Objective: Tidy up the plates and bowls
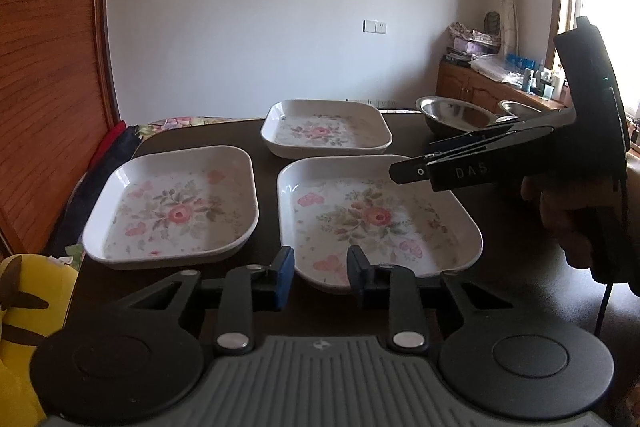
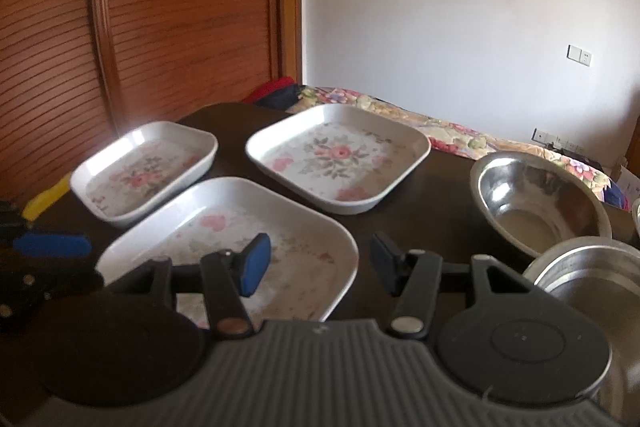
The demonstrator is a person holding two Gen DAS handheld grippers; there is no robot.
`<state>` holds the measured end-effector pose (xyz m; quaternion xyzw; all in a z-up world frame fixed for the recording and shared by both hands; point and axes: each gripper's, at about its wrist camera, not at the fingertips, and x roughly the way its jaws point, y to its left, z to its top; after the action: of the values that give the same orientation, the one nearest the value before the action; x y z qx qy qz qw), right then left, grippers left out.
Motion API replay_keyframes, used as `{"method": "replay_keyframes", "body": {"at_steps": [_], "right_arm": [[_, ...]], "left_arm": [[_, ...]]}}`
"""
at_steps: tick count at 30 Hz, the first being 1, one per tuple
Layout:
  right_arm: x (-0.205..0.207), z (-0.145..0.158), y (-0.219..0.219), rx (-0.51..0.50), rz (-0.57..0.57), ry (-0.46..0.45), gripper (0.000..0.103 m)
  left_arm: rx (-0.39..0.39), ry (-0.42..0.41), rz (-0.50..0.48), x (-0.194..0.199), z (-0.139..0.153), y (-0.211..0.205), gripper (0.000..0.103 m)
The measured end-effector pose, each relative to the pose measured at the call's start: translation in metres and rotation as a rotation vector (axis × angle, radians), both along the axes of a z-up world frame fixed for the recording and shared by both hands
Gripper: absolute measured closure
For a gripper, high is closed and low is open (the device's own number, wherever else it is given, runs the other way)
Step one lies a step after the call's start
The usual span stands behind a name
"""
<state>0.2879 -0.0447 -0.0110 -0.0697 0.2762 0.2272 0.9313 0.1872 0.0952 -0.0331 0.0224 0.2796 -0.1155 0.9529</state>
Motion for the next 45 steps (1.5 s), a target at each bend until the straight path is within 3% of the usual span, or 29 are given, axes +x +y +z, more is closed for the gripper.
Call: {"method": "replay_keyframes", "body": {"at_steps": [18,27,31,36,45], "right_arm": [[0.011,-0.014,0.002,0.032,-0.021,0.064,0.047],[0.009,-0.015,0.002,0.044,-0.044,0.056,0.067],[0.002,-0.015,0.000,0.055,-0.078,0.028,0.075],[-0.007,-0.008,-0.003,0.078,-0.095,-0.021,0.084],[-0.024,0.007,-0.009,0.134,-0.113,-0.062,0.086]], "left_arm": [[-0.018,0.027,0.020,0.011,-0.010,0.004,0.058],[-0.033,0.007,0.057,0.008,-0.013,0.004,0.065],[-0.023,-0.006,0.068,0.001,-0.014,0.003,0.069],[-0.064,-0.015,0.087,-0.008,-0.015,0.008,0.073],[-0.064,-0.082,0.098,-0.031,0.006,0.003,0.073]]}}
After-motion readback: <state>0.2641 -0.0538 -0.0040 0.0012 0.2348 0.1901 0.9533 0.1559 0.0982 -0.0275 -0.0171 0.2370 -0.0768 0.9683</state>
